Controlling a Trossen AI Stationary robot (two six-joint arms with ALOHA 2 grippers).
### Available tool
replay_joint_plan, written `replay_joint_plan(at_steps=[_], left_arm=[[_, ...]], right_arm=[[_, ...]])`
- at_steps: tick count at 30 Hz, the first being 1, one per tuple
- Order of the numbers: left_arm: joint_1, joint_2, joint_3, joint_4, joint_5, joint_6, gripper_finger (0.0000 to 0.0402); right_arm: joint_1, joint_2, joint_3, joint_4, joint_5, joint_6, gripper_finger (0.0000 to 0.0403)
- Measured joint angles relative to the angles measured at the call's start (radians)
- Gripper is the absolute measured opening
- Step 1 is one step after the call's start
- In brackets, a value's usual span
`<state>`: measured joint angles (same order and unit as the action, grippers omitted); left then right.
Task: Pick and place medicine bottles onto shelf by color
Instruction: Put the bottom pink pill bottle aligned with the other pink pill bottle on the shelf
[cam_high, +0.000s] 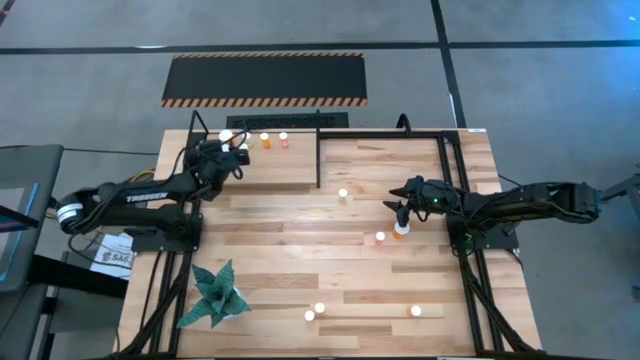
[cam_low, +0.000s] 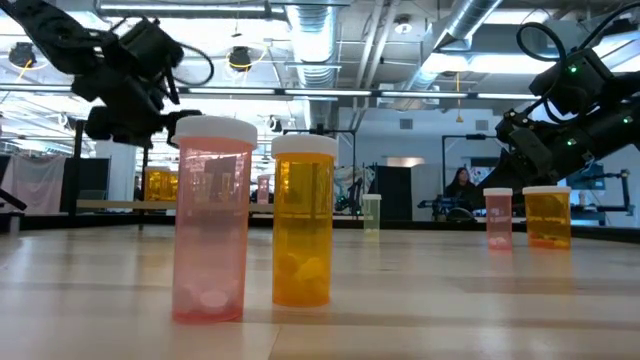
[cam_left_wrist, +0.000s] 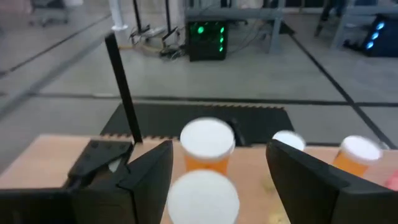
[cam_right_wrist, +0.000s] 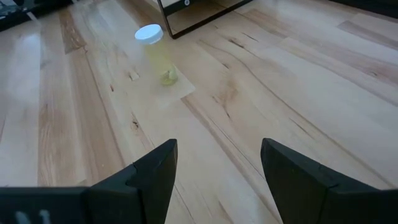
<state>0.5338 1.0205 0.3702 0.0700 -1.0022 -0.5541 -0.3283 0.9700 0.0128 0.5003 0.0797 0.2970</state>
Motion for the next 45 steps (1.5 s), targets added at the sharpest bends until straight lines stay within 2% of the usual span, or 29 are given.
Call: replay_joint_plan(at_steps=[6, 11, 17, 23, 33, 37, 40, 45], left_arm=[[-0.06, -0.114, 0.0, 0.007, 0.014, 0.104, 0.0246], [-0.142, -0.188, 0.0, 0.05, 0.122, 0.164, 0.0246], [-0.269, -0.178, 0.0, 0.156, 0.232, 0.209, 0.0246], [-0.423, -0.09, 0.0, 0.277, 0.355, 0.24, 0.0246], [-0.684, 0.153, 0.004, 0.623, 0.489, 0.34, 0.0246], [-0.768, 0.258, 0.062, 0.643, 0.555, 0.411, 0.0246], [-0.814, 0.332, 0.12, 0.634, 0.642, 0.482, 0.0246], [-0.874, 0.444, 0.19, 0.633, 0.726, 0.507, 0.0246]], right_arm=[[0.0, 0.0, 0.0, 0.0, 0.0, 0.0, 0.0256], [0.0, 0.0, 0.0, 0.0, 0.0, 0.0, 0.0256], [0.0, 0.0, 0.0, 0.0, 0.0, 0.0, 0.0256], [0.0, 0.0, 0.0, 0.0, 0.0, 0.0, 0.0256], [0.0, 0.0, 0.0, 0.0, 0.0, 0.0, 0.0256], [0.0, 0.0, 0.0, 0.0, 0.0, 0.0, 0.0256], [0.0, 0.0, 0.0, 0.0, 0.0, 0.0, 0.0256], [0.0, 0.0, 0.0, 0.0, 0.0, 0.0, 0.0256]])
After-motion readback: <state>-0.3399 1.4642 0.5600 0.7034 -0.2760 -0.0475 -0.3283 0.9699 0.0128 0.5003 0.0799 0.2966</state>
